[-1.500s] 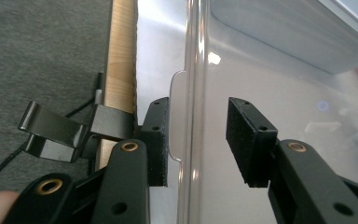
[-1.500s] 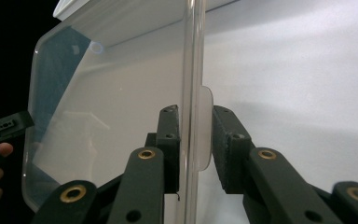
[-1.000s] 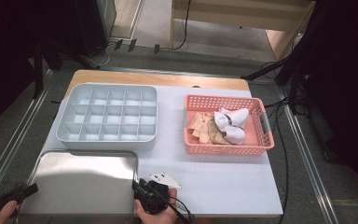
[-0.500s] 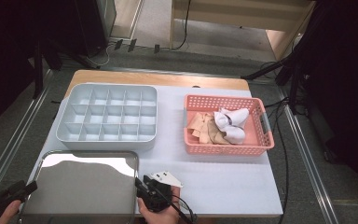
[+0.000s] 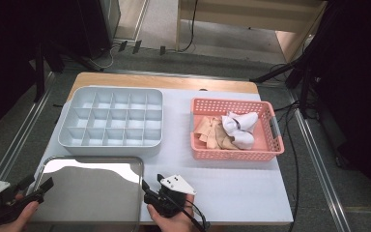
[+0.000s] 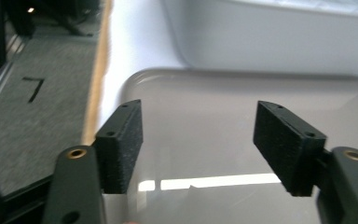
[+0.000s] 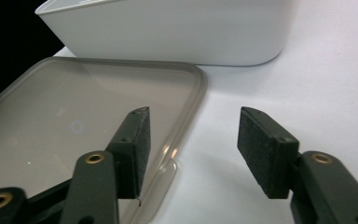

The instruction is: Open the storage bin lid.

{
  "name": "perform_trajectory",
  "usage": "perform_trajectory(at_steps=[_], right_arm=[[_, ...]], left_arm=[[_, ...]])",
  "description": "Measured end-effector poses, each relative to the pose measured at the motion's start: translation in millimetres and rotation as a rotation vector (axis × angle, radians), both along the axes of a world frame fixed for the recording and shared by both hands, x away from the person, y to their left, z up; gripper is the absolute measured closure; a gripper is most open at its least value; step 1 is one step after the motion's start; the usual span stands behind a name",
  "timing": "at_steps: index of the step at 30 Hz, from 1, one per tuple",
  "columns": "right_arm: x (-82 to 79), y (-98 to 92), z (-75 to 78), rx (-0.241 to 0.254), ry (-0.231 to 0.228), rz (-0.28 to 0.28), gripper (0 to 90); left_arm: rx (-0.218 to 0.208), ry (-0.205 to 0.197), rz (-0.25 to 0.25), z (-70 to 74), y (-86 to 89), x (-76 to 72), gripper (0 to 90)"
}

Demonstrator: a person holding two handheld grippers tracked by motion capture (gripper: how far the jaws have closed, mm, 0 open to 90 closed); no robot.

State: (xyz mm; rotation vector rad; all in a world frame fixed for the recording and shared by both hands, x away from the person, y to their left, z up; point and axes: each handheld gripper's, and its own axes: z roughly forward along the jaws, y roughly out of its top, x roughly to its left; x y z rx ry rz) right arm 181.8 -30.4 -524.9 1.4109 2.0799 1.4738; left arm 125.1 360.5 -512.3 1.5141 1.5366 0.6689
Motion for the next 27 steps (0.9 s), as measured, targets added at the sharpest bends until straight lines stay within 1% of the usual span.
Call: perform_trajectory(at_steps=[1, 2, 4, 5, 6, 7, 8, 9, 10, 11, 12, 14, 15, 16, 17, 18, 20, 21, 23, 25, 27], right_arm=[[0.6, -1.6, -0.1, -0.004, -0.008, 0.003, 43.0], [0.9, -3.5, 0.1, -0.008, -0.012, 0.006, 41.2], [1.6, -6.2, -0.1, -0.018, -0.026, 0.011, 38.0], [1.3, -7.5, 0.3, -0.023, -0.025, 0.006, 36.7], [2.0, -9.1, 0.1, -0.026, -0.034, 0.010, 36.0], [2.0, -10.7, 0.6, -0.025, -0.026, 0.011, 34.4], [2.6, -12.6, 0.9, -0.027, -0.024, 0.011, 33.6], [2.9, -15.3, 1.6, -0.020, -0.016, 0.004, 32.8], [3.6, -17.5, 2.0, -0.014, -0.022, 0.006, 31.7], [3.4, -19.3, 2.7, -0.013, -0.020, 0.002, 31.0], [3.8, -20.4, 2.9, -0.013, -0.024, 0.005, 30.6], [4.1, -22.8, 3.2, -0.012, -0.019, 0.018, 28.4], [4.4, -24.0, 3.6, -0.017, -0.018, 0.023, 27.5], [4.4, -25.2, 4.4, -0.013, -0.018, 0.024, 27.1], [4.5, -26.8, 5.7, -0.006, -0.018, 0.023, 26.3], [4.7, -28.7, 7.0, -0.004, -0.026, 0.022, 25.7], [4.7, -32.3, 10.1, -0.006, -0.043, 0.008, 21.2], [4.8, -34.2, 11.7, -0.009, -0.050, -0.006, 19.5], [5.1, -39.1, 14.9, -0.003, -0.064, -0.014, 17.9], [5.9, -42.8, 16.9, 0.000, -0.072, -0.016, 17.3], [7.9, -45.8, 18.2, -0.002, -0.074, -0.021, 16.3]], left_arm=[[0.002, -0.016, -0.005, 1.8, -5.3, 2.3, 31.0], [0.004, -0.021, -0.007, 2.9, -8.5, 3.8, 28.9], [-0.005, -0.035, -0.021, 5.3, -16.5, 8.2, 26.8], [-0.008, -0.040, -0.019, 6.1, -20.9, 10.8, 25.4], [-0.010, -0.036, -0.026, 6.9, -24.8, 13.7, 22.6], [-0.013, -0.030, -0.035, 7.6, -29.0, 17.0, 19.0], [-0.013, -0.030, -0.035, 7.6, -29.0, 17.0, 15.9], [-0.021, -0.032, -0.051, 8.0, -38.1, 24.8, 13.8], [-0.021, -0.032, -0.051, 8.0, -38.1, 24.8, 13.4], [-0.049, -0.035, -0.048, 8.5, -44.4, 30.4, 11.1], [-0.064, -0.039, -0.052, 8.9, -48.4, 33.0, 9.2], [-0.073, -0.051, -0.075, 8.7, -57.7, 36.1, 8.0], [-0.087, -0.058, -0.087, 8.5, -61.5, 37.7, 4.2], [-0.094, -0.064, -0.106, 8.2, -64.9, 39.2, 1.8], [-0.101, -0.074, -0.130, 7.7, -67.6, 40.4, 1.2], [-0.119, -0.092, -0.140, 7.1, -69.7, 41.8, 0.0], [-0.136, -0.100, -0.151, 6.5, -73.7, 43.8, 0.0], [-0.140, -0.098, -0.160, 6.2, -76.7, 44.5, 0.0], [-0.113, -0.094, -0.185, 5.9, -79.8, 43.5, 0.0], [-0.098, -0.090, -0.195, 5.8, -80.6, 42.1, 0.0], [-0.102, -0.094, -0.195, 6.9, -79.8, 39.5, 0.0]])
